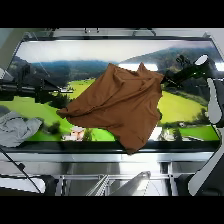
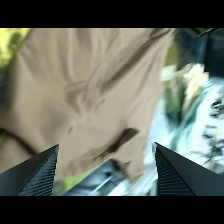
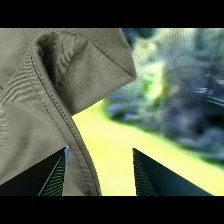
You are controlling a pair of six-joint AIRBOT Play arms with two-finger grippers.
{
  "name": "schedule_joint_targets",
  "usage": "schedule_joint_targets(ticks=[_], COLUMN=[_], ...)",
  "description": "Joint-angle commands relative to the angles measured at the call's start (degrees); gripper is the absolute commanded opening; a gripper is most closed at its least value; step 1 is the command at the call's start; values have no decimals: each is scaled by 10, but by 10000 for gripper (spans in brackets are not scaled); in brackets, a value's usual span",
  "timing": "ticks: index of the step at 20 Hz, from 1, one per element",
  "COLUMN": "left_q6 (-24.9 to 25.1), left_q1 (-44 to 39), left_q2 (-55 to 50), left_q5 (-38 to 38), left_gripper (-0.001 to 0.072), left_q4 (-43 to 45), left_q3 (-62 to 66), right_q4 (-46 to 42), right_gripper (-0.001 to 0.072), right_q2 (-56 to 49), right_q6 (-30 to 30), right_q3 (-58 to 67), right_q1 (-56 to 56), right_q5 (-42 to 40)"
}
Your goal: Fold the shirts.
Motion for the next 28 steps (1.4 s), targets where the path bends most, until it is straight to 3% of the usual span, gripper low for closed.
schedule_joint_targets(ticks=[1, 6, 10, 11, 12, 14, 16, 21, 23, 26, 28], left_q6=[0, 17, 21, 22, 22, 23, 22, 22, 23, 27, 26], left_q1=[-16, -71, -107, -110, -114, -113, -107, -84, -80, -80, -81], left_q2=[0, 0, 0, 0, 0, 0, 0, 0, 0, 0, 0], left_q5=[-63, -71, -69, -68, -68, -75, -87, -102, -98, -89, -61], left_gripper=[642, 642, 643, 642, 642, 642, 642, 642, 643, 642, 643], left_q4=[72, 188, 254, 253, 254, 254, 253, 253, 253, 256, 288], left_q3=[36, 35, 37, 37, 40, 52, 68, 60, 38, 8, 18], right_q4=[60, 195, 305, 323, 328, 302, 238, 111, 109, 129, 149], right_gripper=[482, 482, 477, 401, 257, 240, 239, 231, 231, 231, 232], right_q2=[0, 0, 0, 0, 1, 11, 61, 289, 395, 508, 547], right_q6=[34, 38, 39, 36, 30, 24, 15, -37, -52, -69, -125], right_q3=[0, 0, 0, 0, 0, -5, -48, -313, -479, -673, -744], right_q1=[0, -4, -5, -6, -9, -3, 12, 37, 31, 38, 42], right_q5=[19, 18, 124, 151, 181, 242, 227, 118, 58, 30, 0])
